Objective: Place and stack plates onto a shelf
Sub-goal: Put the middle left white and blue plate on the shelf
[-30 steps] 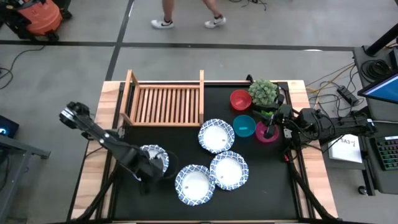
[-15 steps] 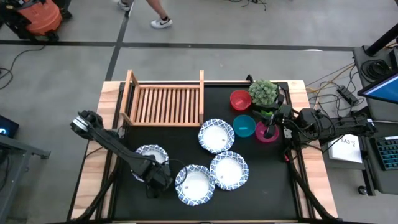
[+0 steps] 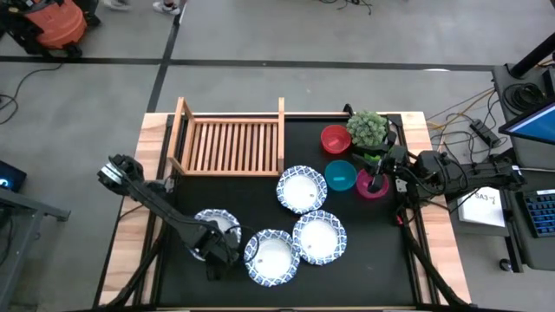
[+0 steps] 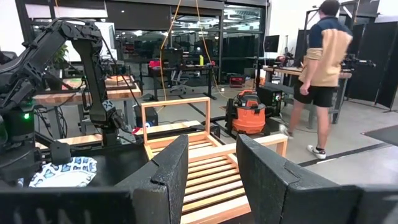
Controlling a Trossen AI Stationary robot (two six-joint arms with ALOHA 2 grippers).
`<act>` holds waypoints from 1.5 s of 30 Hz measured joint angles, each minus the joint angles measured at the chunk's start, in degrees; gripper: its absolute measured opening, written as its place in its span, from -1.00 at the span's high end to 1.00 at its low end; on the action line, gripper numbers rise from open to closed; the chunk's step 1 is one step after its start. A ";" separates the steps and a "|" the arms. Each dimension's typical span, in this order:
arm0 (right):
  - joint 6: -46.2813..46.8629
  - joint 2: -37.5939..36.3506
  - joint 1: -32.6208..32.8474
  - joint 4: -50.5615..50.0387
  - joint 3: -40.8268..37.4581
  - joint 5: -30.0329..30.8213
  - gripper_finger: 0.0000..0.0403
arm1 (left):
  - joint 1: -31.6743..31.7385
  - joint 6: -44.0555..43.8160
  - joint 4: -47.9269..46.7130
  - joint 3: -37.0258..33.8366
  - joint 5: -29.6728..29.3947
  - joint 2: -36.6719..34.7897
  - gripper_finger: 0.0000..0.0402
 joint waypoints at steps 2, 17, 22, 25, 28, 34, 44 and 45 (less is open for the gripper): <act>0.00 0.00 0.00 0.00 0.00 0.00 0.38 | -0.07 0.07 -0.07 0.12 0.00 0.00 0.96; 0.02 0.00 0.00 0.00 0.00 0.00 0.38 | -0.06 19.06 -26.09 19.20 -10.73 -0.68 1.00; 0.02 -0.01 0.00 0.01 0.00 0.01 0.38 | 2.13 25.72 -35.98 25.14 -22.81 -0.82 1.00; 0.02 0.00 0.00 0.02 0.00 0.00 0.38 | 4.88 28.23 -41.50 25.65 -29.05 -1.45 1.00; 0.02 -0.02 0.00 0.00 0.00 0.00 0.38 | 9.14 32.16 -42.98 23.77 -32.22 -3.23 1.00; 0.02 -0.02 0.00 0.01 0.00 0.00 0.38 | 22.02 41.36 -36.08 14.22 -34.85 -10.01 1.00; -0.26 -0.02 0.00 0.00 0.00 0.00 0.38 | 50.74 54.42 -11.40 -2.83 -34.36 -17.42 1.00; -0.26 -0.02 0.00 0.00 0.00 0.00 0.38 | 52.90 54.68 -11.10 -3.41 -33.86 -17.31 1.00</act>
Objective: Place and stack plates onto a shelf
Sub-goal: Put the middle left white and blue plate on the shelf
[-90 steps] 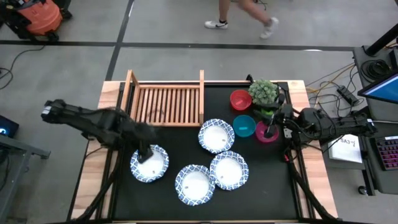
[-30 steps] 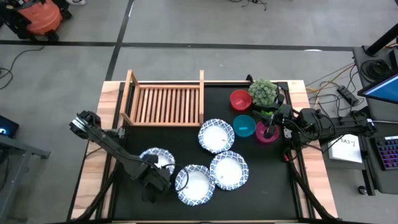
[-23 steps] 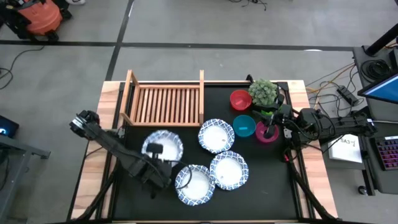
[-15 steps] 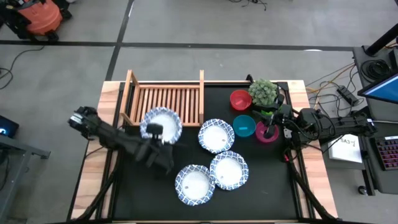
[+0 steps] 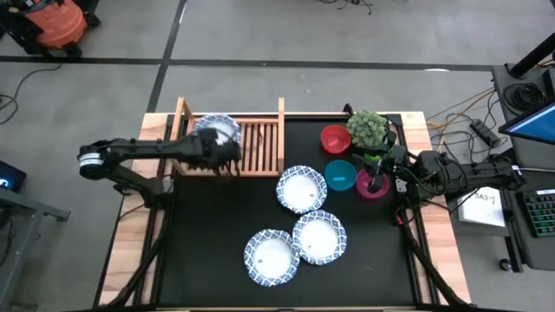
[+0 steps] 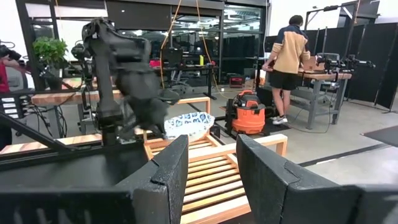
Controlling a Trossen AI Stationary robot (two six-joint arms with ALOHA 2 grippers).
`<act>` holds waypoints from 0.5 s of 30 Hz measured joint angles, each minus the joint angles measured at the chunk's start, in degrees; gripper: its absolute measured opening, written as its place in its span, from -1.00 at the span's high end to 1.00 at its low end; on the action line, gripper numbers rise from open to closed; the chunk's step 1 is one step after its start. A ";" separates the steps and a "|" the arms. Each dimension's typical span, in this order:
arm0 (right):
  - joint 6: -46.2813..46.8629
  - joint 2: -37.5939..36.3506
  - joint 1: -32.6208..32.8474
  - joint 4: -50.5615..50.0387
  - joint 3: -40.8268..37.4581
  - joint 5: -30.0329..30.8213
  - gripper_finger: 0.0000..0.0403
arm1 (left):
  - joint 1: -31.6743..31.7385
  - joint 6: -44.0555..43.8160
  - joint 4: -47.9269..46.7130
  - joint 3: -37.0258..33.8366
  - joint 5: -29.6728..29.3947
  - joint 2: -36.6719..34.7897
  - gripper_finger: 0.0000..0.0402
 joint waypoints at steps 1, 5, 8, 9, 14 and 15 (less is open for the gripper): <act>-0.02 0.00 0.00 0.00 0.00 0.00 0.38 | 2.04 0.43 0.13 -0.36 0.97 0.15 1.00; -0.24 0.00 0.00 0.00 0.00 0.00 0.38 | 8.32 1.77 1.37 -1.43 4.03 1.42 1.00; -0.83 0.01 0.00 0.00 0.00 0.00 0.38 | 11.12 1.82 2.12 -1.45 4.27 2.65 1.00; -0.85 0.00 0.00 0.00 0.00 0.00 0.38 | 11.85 1.82 2.14 -1.45 4.29 3.09 1.00; -0.81 0.00 0.00 0.00 0.00 0.00 0.38 | 13.37 1.82 2.70 -1.45 4.31 5.28 0.94; -0.81 0.00 0.00 -0.01 0.00 0.00 0.38 | 13.41 1.82 3.32 -1.45 4.31 5.86 0.91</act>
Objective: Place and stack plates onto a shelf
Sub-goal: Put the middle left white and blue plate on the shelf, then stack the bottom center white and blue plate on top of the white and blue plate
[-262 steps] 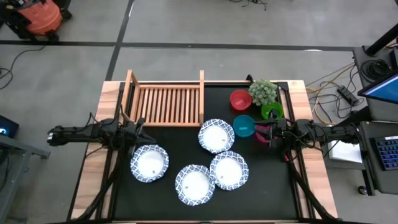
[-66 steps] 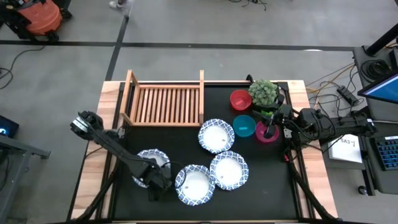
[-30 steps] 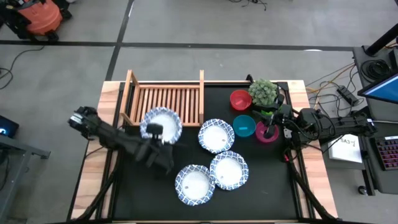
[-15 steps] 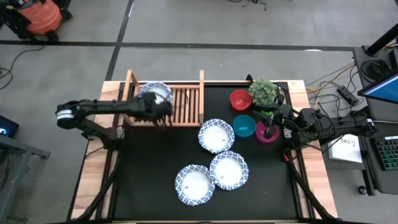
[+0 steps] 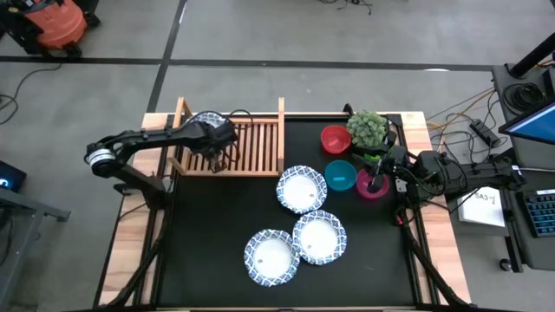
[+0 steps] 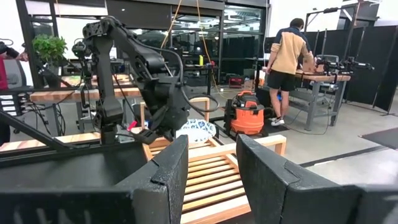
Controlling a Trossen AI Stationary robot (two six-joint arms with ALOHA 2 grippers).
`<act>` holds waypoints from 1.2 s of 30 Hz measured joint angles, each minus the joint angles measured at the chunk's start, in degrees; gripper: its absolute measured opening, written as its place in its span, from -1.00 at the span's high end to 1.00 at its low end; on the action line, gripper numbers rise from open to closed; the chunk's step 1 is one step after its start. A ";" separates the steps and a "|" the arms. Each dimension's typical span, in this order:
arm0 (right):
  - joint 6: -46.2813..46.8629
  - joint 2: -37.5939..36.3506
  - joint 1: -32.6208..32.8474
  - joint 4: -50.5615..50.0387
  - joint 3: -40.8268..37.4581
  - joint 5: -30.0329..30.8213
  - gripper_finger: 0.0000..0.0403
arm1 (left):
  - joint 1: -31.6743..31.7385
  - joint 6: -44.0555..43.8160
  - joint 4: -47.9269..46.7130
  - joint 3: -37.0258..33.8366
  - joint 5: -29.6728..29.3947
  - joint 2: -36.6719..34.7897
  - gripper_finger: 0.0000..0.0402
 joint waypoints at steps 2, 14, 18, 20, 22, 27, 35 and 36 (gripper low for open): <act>0.00 0.00 0.00 0.01 0.00 0.00 0.38 | 0.00 0.53 1.23 0.00 0.00 1.12 0.85; 0.50 0.00 0.00 -0.02 0.00 0.00 0.38 | -0.03 -0.04 1.06 0.00 0.08 4.36 0.37; 0.74 0.00 0.00 -0.01 0.00 0.00 0.38 | -0.20 -1.69 -0.87 0.00 0.05 2.39 0.19; 0.73 0.00 0.00 -0.01 0.00 0.00 0.38 | -0.38 -2.56 -2.18 0.00 0.07 1.23 0.11; 0.72 0.01 0.00 -0.01 0.00 0.00 0.38 | -0.75 -3.65 -3.37 0.00 0.25 -0.39 0.06; 0.72 0.00 0.00 -0.01 0.00 0.00 0.38 | -2.08 -6.26 -4.44 0.00 5.75 -5.57 0.00; 0.72 0.01 0.00 -0.01 0.00 0.00 0.38 | -5.47 -12.02 -2.04 0.00 13.42 -14.08 0.00; 0.72 0.00 0.00 -0.01 0.00 0.00 0.38 | -6.30 -13.23 -0.97 0.00 14.31 -15.00 0.00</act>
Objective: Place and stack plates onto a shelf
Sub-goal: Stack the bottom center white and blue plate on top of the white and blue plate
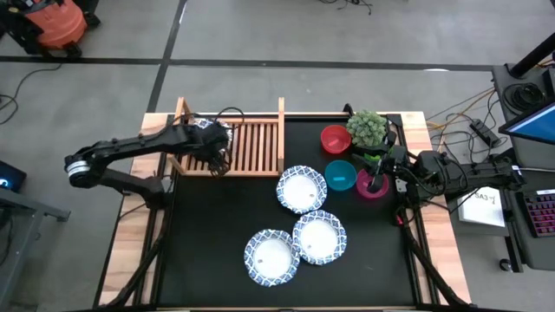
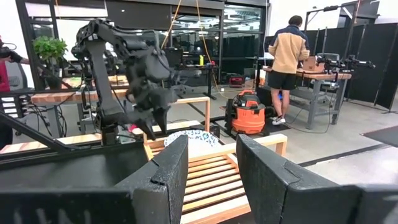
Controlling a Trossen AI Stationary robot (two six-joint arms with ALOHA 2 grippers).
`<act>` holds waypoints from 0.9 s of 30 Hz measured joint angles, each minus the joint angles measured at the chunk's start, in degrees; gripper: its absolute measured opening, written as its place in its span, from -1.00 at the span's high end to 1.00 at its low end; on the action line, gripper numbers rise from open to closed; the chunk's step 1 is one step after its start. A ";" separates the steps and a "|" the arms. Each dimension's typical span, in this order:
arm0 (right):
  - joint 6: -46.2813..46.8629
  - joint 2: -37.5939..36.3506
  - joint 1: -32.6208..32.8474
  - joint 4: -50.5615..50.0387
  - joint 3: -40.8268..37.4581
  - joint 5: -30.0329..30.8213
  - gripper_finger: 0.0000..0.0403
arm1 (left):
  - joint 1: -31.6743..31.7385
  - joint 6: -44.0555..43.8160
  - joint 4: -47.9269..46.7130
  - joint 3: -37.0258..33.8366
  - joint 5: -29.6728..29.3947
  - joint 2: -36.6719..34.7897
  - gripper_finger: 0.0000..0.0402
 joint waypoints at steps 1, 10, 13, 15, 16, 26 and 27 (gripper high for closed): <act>-0.01 0.01 0.00 0.00 0.00 0.00 0.38 | -1.00 -1.25 1.10 0.00 0.79 -0.87 0.00; 0.52 0.02 0.00 0.00 0.00 0.00 0.38 | -17.78 -7.48 18.10 0.00 2.15 -3.36 0.00; 0.58 0.00 0.00 0.02 0.00 0.00 0.38 | -24.09 -7.45 23.76 0.00 2.12 -1.67 0.00; 0.73 0.00 0.00 0.02 0.00 0.00 0.38 | -28.02 -7.09 26.17 0.00 2.12 -0.16 0.00; 0.76 0.00 0.00 0.01 0.00 0.00 0.38 | -29.78 -7.01 26.96 0.00 2.11 0.72 0.00; 1.03 0.00 0.00 0.02 0.00 0.00 0.38 | -40.75 -15.59 28.23 0.00 2.10 12.28 0.00; 1.03 0.01 0.00 0.02 0.00 0.00 0.38 | -41.19 -16.39 28.22 0.00 2.07 13.45 0.00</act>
